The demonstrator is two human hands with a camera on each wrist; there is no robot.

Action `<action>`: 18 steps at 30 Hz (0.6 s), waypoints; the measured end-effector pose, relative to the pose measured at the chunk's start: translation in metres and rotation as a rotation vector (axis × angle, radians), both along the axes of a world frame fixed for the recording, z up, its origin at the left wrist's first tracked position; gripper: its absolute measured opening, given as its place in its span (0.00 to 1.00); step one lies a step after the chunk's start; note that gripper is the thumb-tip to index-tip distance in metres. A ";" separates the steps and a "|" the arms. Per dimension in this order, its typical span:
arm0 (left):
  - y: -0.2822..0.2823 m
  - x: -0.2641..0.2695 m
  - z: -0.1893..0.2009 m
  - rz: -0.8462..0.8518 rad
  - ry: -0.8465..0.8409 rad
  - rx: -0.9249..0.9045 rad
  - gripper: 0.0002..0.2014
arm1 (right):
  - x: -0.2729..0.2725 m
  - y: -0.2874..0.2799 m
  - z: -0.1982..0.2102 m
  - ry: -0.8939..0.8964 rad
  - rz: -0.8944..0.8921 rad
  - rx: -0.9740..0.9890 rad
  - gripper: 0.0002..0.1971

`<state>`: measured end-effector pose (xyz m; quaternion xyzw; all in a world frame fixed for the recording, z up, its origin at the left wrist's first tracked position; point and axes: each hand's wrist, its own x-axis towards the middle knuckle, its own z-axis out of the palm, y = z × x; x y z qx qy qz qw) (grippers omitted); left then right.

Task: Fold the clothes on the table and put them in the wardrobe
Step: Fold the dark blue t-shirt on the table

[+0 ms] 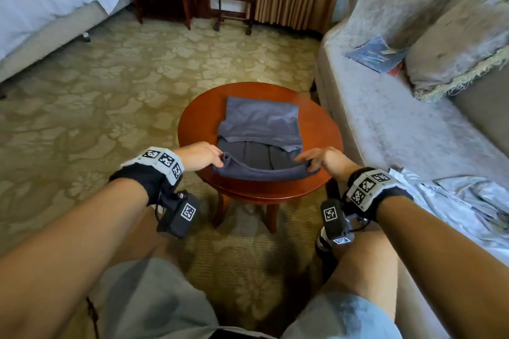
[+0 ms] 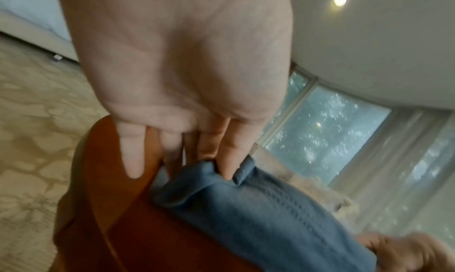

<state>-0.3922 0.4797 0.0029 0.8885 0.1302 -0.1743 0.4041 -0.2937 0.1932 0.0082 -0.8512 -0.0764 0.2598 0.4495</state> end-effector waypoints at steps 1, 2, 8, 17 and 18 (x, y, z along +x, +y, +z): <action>-0.003 0.000 0.005 0.047 0.036 -0.051 0.04 | -0.002 -0.001 0.005 -0.011 -0.006 0.015 0.17; -0.005 -0.001 0.008 0.095 0.066 -0.084 0.06 | -0.004 -0.002 0.010 -0.003 -0.028 0.041 0.15; -0.006 0.005 0.015 0.214 0.074 -0.237 0.08 | 0.004 -0.008 0.019 0.090 -0.179 0.192 0.15; 0.014 0.080 0.009 0.304 -0.103 -0.224 0.08 | 0.087 0.023 -0.006 -0.169 -0.248 0.136 0.09; 0.018 0.090 0.005 0.312 -0.109 -0.213 0.09 | 0.098 0.028 -0.012 -0.197 -0.234 0.084 0.08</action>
